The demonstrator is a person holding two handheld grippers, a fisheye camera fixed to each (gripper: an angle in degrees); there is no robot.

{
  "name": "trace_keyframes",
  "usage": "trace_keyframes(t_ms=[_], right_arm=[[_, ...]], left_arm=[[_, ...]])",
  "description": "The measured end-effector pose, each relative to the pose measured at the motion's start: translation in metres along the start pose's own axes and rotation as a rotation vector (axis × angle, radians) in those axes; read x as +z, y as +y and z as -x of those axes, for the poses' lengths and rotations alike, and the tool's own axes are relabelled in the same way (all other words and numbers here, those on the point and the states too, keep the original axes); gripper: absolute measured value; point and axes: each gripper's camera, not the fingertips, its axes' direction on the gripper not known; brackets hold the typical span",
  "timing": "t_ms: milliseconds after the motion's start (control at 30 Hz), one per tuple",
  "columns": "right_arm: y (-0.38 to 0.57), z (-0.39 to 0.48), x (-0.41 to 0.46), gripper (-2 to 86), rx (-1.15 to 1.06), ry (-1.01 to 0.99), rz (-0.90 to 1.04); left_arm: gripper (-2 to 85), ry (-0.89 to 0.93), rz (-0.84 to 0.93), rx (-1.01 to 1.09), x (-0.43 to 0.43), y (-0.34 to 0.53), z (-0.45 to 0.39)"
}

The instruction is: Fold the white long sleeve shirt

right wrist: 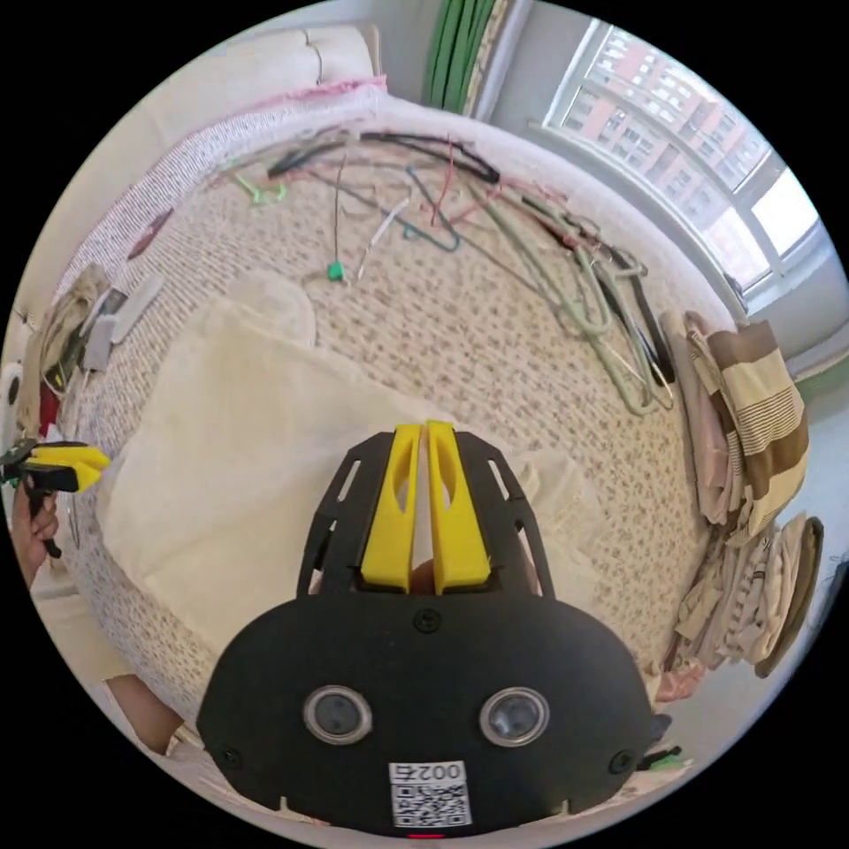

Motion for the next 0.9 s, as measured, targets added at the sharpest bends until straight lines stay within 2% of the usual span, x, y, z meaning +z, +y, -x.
trace_keyframes(t_ms=[133,300,600,700,900], right_arm=[[0.037,-0.020,-0.006,4.0,0.097,-0.016,-0.075],[0.149,-0.059,-0.036,6.5,0.291,-0.056,-0.156],[0.398,-0.095,-0.015,6.5,0.690,-0.155,0.027],[0.443,-0.099,0.001,7.2,0.769,-0.193,0.049],[0.462,-0.099,0.034,8.6,0.769,-0.290,-0.003]], left_arm=[[5.3,-0.069,-0.043,-0.012,-0.008,0.009,0.007],[5.9,-0.078,-0.052,-0.090,-0.018,0.035,0.037],[6.9,-0.037,0.003,-0.192,-0.008,0.071,0.074],[7.7,-0.001,0.016,-0.215,0.003,0.065,0.080],[7.9,-0.010,0.012,-0.240,0.004,0.053,0.083]])
